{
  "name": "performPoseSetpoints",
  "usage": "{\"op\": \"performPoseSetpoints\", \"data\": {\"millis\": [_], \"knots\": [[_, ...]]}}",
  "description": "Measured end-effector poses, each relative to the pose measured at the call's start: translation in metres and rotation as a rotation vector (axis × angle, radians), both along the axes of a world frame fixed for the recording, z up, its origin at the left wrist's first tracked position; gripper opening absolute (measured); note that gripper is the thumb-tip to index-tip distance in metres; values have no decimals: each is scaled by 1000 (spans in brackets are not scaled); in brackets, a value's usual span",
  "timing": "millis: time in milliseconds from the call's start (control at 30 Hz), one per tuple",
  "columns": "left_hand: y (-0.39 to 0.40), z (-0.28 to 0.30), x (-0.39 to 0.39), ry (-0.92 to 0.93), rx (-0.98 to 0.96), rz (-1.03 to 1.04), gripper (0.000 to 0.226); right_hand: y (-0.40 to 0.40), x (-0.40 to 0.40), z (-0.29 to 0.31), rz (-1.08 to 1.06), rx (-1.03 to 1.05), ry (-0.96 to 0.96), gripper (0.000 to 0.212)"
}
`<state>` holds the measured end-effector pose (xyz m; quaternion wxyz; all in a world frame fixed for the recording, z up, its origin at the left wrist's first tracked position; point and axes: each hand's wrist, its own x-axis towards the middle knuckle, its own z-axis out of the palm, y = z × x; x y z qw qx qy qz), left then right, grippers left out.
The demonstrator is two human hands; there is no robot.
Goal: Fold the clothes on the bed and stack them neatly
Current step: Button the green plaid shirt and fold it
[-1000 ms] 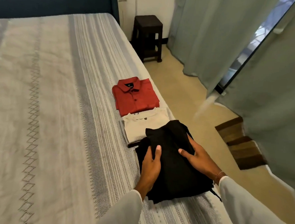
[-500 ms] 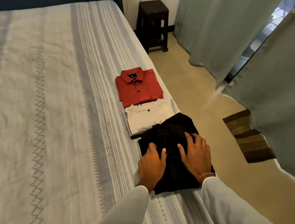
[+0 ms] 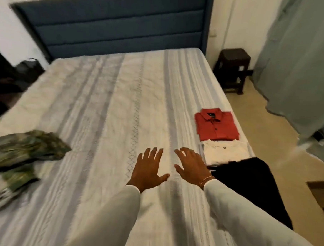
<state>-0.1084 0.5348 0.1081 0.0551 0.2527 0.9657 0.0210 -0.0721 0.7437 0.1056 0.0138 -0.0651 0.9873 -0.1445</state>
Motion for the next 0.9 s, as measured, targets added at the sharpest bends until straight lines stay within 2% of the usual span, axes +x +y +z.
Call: {"op": "performPoseSetpoints", "data": {"millis": [300,500,700,900], "knots": [[-233,72,-1,72,-63,276,102,-226,-69,70,276,30,45,67],[-399,95,10,13,-65,480,97,-393,-98,90,423,18,47,66],[-542,84,35,-70,-30,666,90,-534,-118,79,546,48,12,61],[-632,35,47,-162,-59,778,84,-634,-143,16,667,53,-93,52]]}}
